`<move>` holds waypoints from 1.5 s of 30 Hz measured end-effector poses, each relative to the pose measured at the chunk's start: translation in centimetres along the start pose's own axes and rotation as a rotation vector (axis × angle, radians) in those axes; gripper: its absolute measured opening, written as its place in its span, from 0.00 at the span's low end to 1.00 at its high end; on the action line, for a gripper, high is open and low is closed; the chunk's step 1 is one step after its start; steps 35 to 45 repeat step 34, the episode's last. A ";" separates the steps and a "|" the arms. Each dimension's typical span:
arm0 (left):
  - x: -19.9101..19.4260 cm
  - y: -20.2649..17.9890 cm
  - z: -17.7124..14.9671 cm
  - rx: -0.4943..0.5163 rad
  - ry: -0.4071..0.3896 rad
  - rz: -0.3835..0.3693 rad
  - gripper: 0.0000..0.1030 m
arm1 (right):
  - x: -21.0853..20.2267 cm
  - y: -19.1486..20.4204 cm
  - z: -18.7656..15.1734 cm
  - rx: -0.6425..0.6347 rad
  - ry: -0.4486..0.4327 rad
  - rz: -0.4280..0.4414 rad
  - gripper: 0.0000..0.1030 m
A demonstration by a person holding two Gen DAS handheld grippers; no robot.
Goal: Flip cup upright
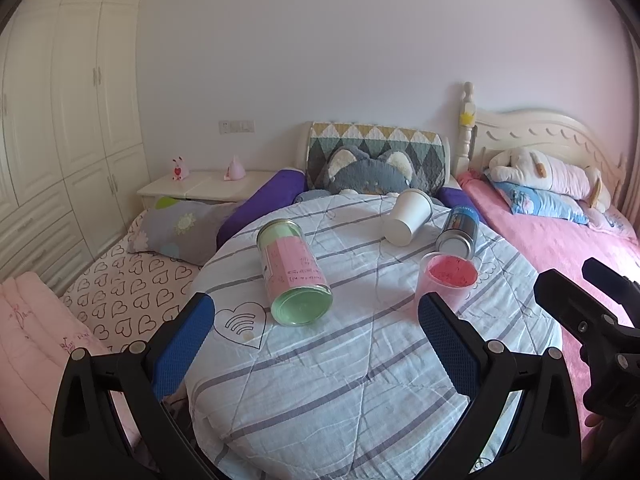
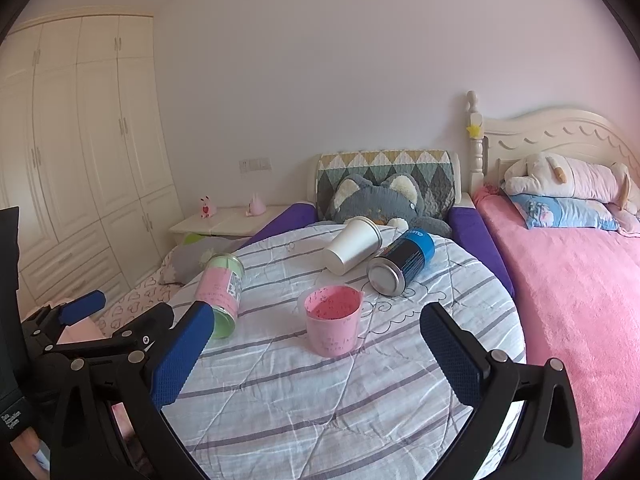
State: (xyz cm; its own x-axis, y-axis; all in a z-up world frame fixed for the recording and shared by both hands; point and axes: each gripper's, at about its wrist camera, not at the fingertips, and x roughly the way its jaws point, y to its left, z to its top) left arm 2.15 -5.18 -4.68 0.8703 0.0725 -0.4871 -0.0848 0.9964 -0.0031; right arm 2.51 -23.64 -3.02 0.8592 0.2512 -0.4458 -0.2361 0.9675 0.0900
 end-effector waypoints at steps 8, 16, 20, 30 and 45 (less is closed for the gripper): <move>0.4 0.1 -0.3 0.000 0.005 -0.003 1.00 | 0.5 0.1 -0.2 -0.001 0.014 0.000 1.00; 0.4 0.2 -0.3 0.001 0.006 -0.004 1.00 | 1.0 0.2 -0.4 -0.005 0.031 -0.001 1.00; 0.5 0.1 -0.3 -0.002 0.008 0.001 1.00 | 1.4 0.3 -0.5 -0.007 0.042 -0.003 1.00; 1.6 -0.2 -0.3 0.013 0.012 0.008 1.00 | 2.4 0.1 -0.6 -0.003 0.067 -0.011 1.00; 2.4 -0.2 -0.3 0.020 0.030 -0.012 1.00 | 3.2 -0.4 -0.7 0.020 0.089 -0.043 1.00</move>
